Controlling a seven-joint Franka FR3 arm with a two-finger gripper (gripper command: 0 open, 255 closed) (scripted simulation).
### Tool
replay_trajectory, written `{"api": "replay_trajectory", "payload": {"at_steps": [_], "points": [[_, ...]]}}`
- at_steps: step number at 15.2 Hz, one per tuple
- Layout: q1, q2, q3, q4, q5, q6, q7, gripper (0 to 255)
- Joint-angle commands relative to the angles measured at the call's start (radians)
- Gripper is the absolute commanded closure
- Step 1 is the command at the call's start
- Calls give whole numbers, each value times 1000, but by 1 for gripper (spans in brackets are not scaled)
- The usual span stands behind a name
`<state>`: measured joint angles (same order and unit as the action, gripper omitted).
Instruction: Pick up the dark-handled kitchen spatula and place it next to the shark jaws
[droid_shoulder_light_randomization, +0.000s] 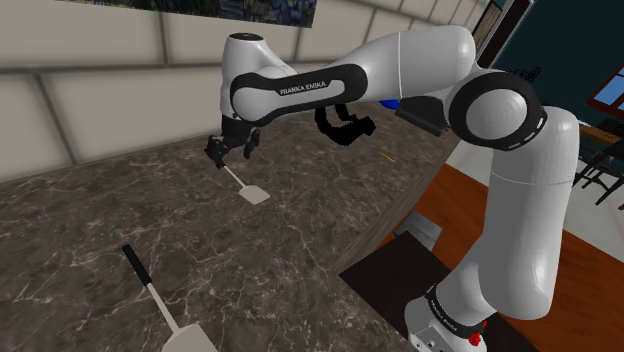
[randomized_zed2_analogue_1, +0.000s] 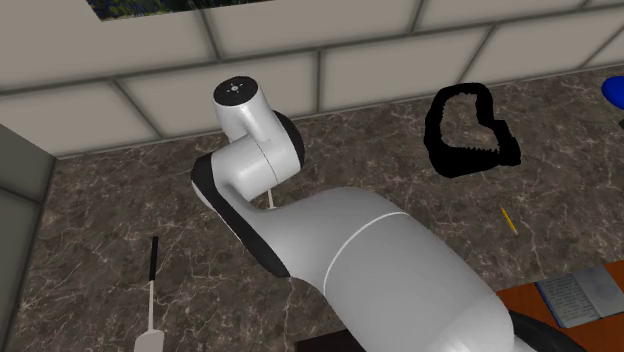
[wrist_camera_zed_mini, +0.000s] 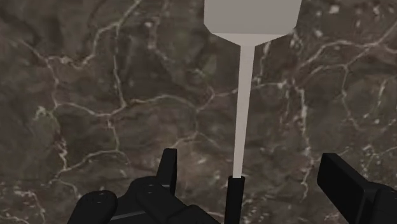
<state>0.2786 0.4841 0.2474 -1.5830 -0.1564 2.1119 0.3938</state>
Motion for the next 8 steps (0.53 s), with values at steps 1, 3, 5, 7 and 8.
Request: {"api": "replay_trajectory", "payload": {"at_steps": [1,3,5,7,8], "points": [[4,17,-2,-5,-6,22,6,0],[5,30,-5,-12,-10,42,8,0],[6,41,-6,-18,-13,58,10,0],[6,41,-7,-17,-13,58,10,0],[6,41,-7,-17,-13,58,10,0]]}}
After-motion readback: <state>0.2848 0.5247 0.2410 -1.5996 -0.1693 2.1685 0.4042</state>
